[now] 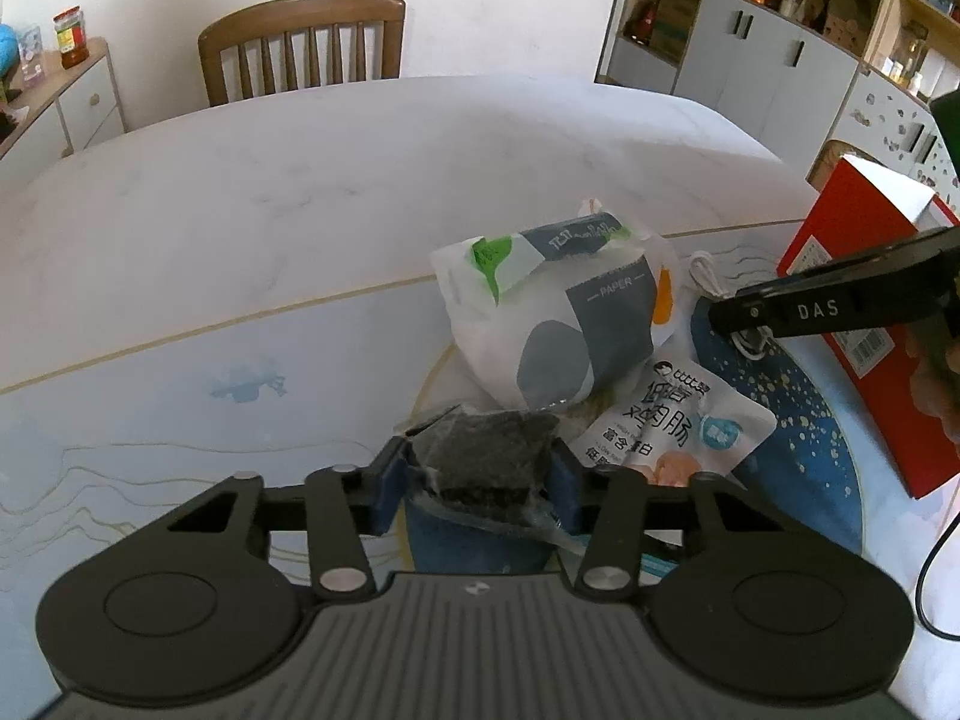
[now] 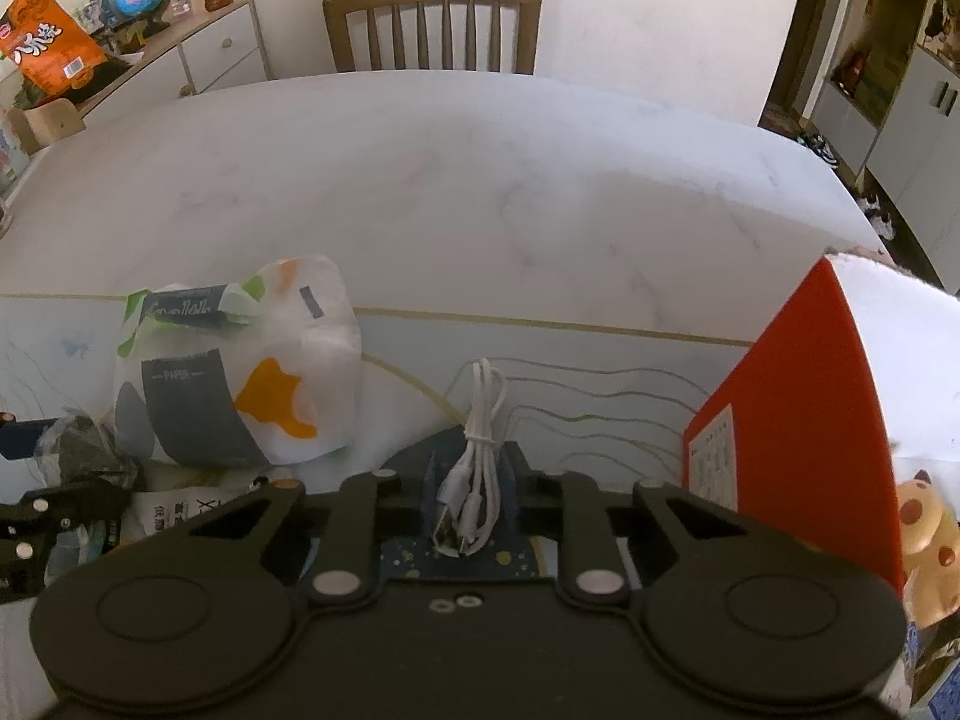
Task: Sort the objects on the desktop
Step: 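Grasp the dark crumpled bag with left while right reaches the white cable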
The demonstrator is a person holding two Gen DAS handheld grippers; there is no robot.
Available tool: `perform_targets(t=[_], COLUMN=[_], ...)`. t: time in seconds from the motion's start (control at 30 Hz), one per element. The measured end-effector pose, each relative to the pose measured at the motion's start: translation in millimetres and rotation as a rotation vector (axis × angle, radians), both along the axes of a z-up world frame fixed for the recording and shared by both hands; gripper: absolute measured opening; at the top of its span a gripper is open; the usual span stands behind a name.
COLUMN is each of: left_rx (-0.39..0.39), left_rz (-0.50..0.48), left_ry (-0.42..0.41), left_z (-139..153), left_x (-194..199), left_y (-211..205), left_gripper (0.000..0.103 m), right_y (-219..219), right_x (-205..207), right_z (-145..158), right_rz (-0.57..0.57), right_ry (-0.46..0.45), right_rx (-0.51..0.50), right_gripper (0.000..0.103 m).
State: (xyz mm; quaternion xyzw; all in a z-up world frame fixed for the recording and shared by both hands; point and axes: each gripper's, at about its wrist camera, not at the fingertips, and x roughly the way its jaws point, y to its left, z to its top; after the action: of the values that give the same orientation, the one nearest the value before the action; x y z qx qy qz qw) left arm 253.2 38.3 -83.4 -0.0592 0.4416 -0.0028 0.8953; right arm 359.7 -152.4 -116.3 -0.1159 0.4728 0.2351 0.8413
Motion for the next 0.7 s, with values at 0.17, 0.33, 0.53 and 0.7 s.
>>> perform_targets(t=[0.17,0.33,0.53,0.7], left_rx=[-0.009,-0.021,-0.03,-0.033], left_rz=[0.009,0.011,0.015,0.017], left_ry=[0.0,-0.001,-0.013,-0.023], left_z=[0.6,3.2,8.8,15.4], left_x=[-0.9,-1.8,-5.5,-8.5], left_y=[2.6,4.9,4.4,4.4], left_gripper=[0.041,0.04,0.04,0.04], right_y=[-2.2,-5.4,-11.1,-14.6], right_x=[-2.1,-4.8,-12.7,-20.4], right_z=[1.7,6.9,17.5,28.4], right_rz=[-0.006,-0.005,-0.004,0.003], right_ry=[0.007,0.007,0.009,0.004], right_rx=[0.009,0.023,0.042,0.059], right_gripper=[0.019,0.018,0.018,0.018])
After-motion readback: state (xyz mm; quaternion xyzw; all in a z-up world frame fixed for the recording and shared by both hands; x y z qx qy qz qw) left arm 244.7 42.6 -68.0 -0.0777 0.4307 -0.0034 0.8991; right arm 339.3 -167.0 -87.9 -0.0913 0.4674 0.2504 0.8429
